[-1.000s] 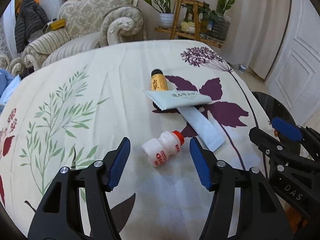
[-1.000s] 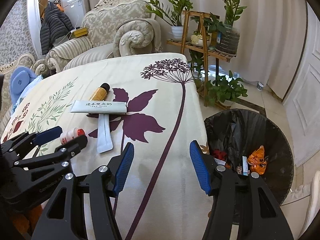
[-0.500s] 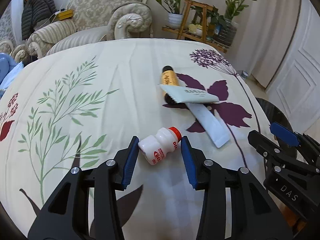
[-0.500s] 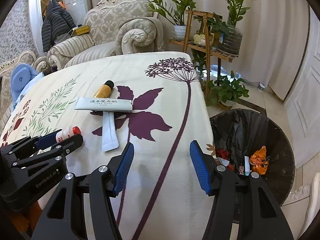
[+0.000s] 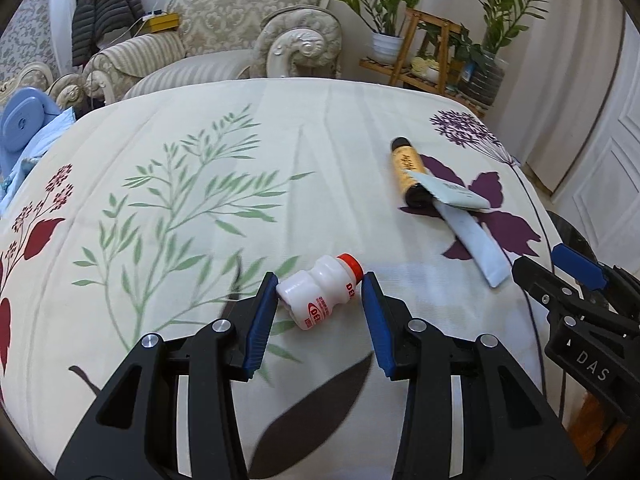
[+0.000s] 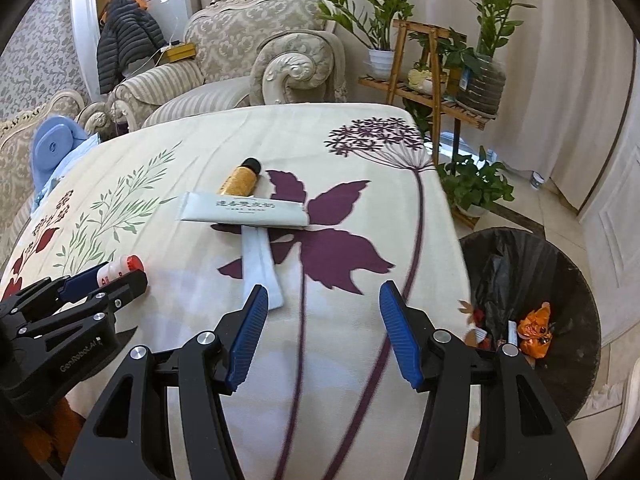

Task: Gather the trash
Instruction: 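Grasp the white plastic strip with the right gripper while the left holds the bottle, then lift the white strip with the right gripper while the left holds the bottle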

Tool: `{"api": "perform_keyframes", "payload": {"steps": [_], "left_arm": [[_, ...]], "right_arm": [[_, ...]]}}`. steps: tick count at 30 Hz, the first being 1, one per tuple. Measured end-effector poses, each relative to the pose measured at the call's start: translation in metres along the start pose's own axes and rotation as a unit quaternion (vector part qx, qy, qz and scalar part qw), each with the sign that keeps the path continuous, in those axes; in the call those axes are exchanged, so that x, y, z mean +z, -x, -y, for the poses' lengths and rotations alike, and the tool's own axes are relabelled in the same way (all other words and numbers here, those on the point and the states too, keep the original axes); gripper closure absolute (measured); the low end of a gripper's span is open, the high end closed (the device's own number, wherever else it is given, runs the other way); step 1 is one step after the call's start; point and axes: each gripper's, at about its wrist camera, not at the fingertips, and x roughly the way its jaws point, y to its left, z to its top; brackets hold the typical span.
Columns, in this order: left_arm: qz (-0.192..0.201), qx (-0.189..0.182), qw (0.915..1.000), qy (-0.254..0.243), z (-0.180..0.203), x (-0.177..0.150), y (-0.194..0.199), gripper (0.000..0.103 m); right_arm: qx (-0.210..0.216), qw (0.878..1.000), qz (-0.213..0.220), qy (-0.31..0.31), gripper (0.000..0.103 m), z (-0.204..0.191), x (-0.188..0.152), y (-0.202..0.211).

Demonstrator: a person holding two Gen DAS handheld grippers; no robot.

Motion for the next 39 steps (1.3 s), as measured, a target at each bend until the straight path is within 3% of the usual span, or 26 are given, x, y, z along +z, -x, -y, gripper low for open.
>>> {"api": "perform_keyframes", "payload": {"steps": [15,23,39], "left_arm": [[0.004,0.013,0.9997,0.022,-0.033,-0.001,0.003,0.061],[0.005,0.012,0.9997,0.019,-0.033,0.0,0.005,0.061],[0.006,0.01,0.9999,0.009,-0.019,-0.014,0.018,0.061]], "right_arm": [[-0.002,0.999,-0.023,0.042,0.047,-0.029,0.012,-0.017],[0.004,0.997,-0.043,0.068,0.078,-0.04,0.008,-0.023],[0.013,0.997,-0.036,0.064,0.078,-0.034,-0.014,0.004]]}}
